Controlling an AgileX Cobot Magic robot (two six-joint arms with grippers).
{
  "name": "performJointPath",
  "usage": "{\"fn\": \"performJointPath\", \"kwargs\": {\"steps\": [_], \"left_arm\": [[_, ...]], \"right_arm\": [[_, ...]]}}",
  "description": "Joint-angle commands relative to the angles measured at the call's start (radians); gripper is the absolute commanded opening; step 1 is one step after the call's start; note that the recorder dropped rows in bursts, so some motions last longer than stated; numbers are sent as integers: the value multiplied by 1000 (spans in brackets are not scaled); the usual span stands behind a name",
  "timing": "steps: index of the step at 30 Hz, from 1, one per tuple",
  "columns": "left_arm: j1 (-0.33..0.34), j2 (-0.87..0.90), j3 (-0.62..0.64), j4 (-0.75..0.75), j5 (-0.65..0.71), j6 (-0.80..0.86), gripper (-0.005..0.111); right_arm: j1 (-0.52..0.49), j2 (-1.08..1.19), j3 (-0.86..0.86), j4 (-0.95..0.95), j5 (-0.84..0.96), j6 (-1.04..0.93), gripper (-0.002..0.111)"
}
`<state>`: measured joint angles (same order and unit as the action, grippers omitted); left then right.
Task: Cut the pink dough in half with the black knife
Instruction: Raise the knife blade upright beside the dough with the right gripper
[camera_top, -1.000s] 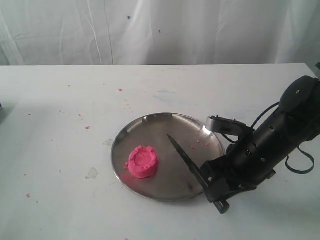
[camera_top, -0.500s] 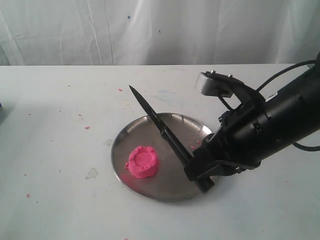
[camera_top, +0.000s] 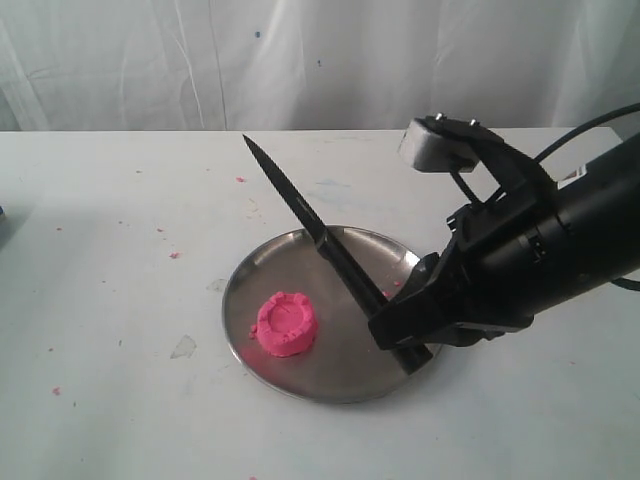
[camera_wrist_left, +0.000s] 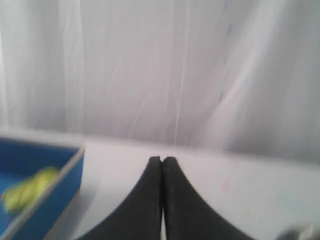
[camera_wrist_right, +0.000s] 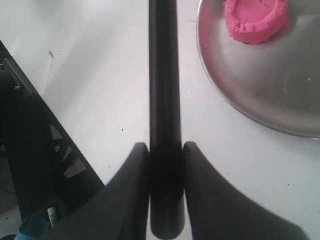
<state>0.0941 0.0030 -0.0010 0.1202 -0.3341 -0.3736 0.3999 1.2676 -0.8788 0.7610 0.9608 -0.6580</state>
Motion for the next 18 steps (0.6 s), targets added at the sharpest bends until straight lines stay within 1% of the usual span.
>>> {"fn": "performJointPath", "kwargs": {"steps": [1,3,4,6,8,9,11,12,13,14,15,16,17,18], "left_arm": [[4,-3,-7,-25,-623,-127,0],[4,-3,-67,-13,-759,-195,0],[4,-3,-131,7,-807,-218,0],[4,-3,-249,71,-790,-234,0],[4,18,-397,216,-718,-234,0],[4,42,-472,346,-657,-236,0],[4,100,-595,713,-518,-248,0],[4,143,-649,963,-471,-278,0],[4,198,-685,1193,-457,-333,0],[4,248,-699,1363,-457,-395,0],[4,317,-701,1472,-455,-485,0],[4,391,-689,1549,-451,-577,0],[1,466,-669,1595,-433,-648,0],[-4,541,-644,1624,-406,-678,0]], "right_arm": [[0,-8,-7,8,-8,-17,0],[0,-8,-5,8,-21,-17,0],[0,-8,-3,8,-29,-17,0],[0,-8,-3,8,-41,-17,0],[0,-8,-3,8,-45,-17,0],[0,-8,-3,8,-49,-17,0],[0,-8,-3,8,-51,-17,0],[0,-8,-3,8,-57,-17,0],[0,-8,-3,6,-65,-17,0],[0,-8,-3,6,-74,-17,0],[0,-8,-3,6,-82,-17,0],[0,-8,2,6,-93,-17,0],[0,-8,6,6,-103,-17,0],[0,-8,13,3,-114,-19,0]]}}
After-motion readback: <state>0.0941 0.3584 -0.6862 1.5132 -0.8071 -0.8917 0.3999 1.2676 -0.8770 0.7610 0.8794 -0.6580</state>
